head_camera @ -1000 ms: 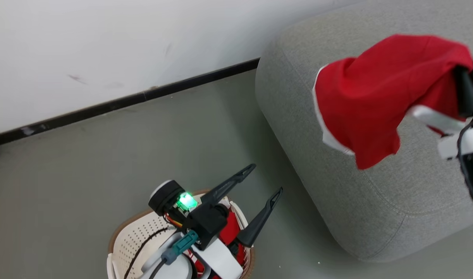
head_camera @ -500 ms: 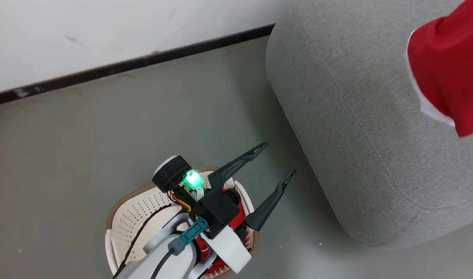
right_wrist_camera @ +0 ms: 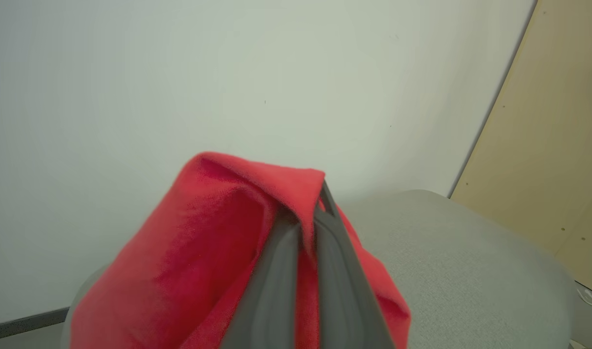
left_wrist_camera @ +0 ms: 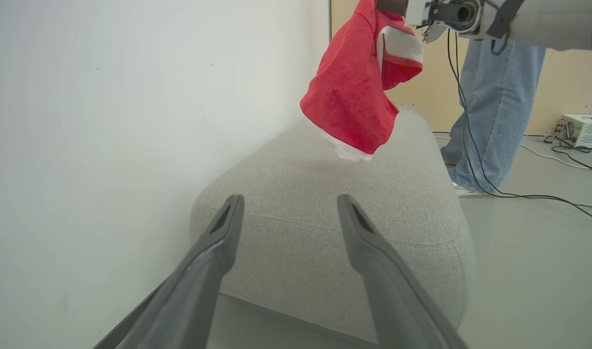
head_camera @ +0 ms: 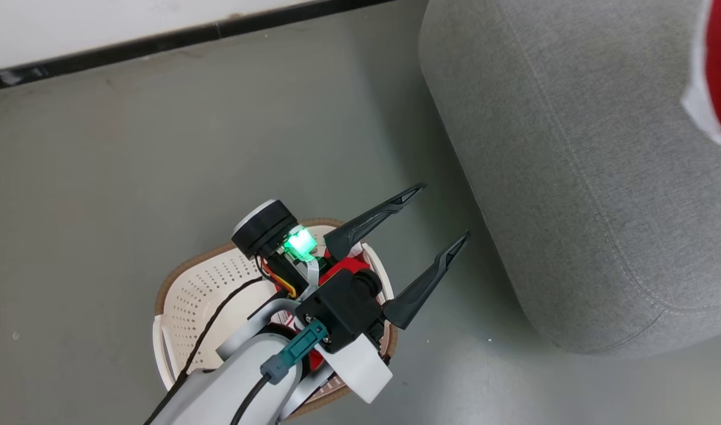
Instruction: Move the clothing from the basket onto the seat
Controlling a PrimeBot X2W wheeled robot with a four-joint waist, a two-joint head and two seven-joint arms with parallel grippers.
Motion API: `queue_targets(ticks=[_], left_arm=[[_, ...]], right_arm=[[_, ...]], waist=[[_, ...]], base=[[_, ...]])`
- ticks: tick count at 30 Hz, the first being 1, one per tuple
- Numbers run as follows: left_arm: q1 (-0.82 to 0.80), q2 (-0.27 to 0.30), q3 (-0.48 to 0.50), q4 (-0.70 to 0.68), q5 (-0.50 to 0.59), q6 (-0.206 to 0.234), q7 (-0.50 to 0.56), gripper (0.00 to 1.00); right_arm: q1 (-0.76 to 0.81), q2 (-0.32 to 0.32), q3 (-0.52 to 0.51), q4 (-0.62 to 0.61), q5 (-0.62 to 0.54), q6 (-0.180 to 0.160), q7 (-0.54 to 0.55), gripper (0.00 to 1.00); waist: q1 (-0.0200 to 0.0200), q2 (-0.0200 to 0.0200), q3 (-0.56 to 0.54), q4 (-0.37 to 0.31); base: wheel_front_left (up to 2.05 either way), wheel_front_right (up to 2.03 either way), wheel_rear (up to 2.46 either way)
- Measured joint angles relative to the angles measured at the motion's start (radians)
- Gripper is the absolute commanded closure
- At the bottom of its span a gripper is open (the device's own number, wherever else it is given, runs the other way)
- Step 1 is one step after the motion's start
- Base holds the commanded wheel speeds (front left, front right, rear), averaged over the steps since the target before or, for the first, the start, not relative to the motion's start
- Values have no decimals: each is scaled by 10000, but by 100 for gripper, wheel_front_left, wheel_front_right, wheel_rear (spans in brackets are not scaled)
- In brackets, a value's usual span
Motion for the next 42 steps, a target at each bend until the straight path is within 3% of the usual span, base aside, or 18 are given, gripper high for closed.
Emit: queue_targets(ticks=[8, 16, 24, 39, 40, 42], left_arm=[[-263, 50, -161, -330, 240, -17, 155, 0], [-461, 242, -263, -545, 313, -29, 347, 0], [-637, 357, -339, -679, 313, -38, 474, 0], [-833, 688, -222, -704, 313, -44, 537, 0], [-833, 685, -222, -698, 313, -44, 535, 0], [-833, 683, -222, -679, 313, -44, 525, 0]], right_arm=[[-120, -128, -1037, 1252, -368, -2, -368, 100], [-425, -52, -1360, 1712, -782, -2, -1022, 100], [-451, 1177, -901, 2443, -966, 0, -1338, 100], [165, 1902, -1022, 3359, -1078, 0, -1760, 100], [228, 1931, -1020, 3440, -1053, 0, -1762, 96], [351, 1954, -1024, 3616, -1053, 0, -1837, 72]], waist=[[0, 0, 582, 98], [0, 0, 1020, 172], [-1, 0, 1438, 150], [0, 0, 1819, -202], [0, 0, 1817, -227], [0, 0, 1805, -268]], base=[[0, 0, 0], [0, 0, 0], [0, 0, 0], [0, 0, 0], [0, 0, 0], [0, 0, 0]])
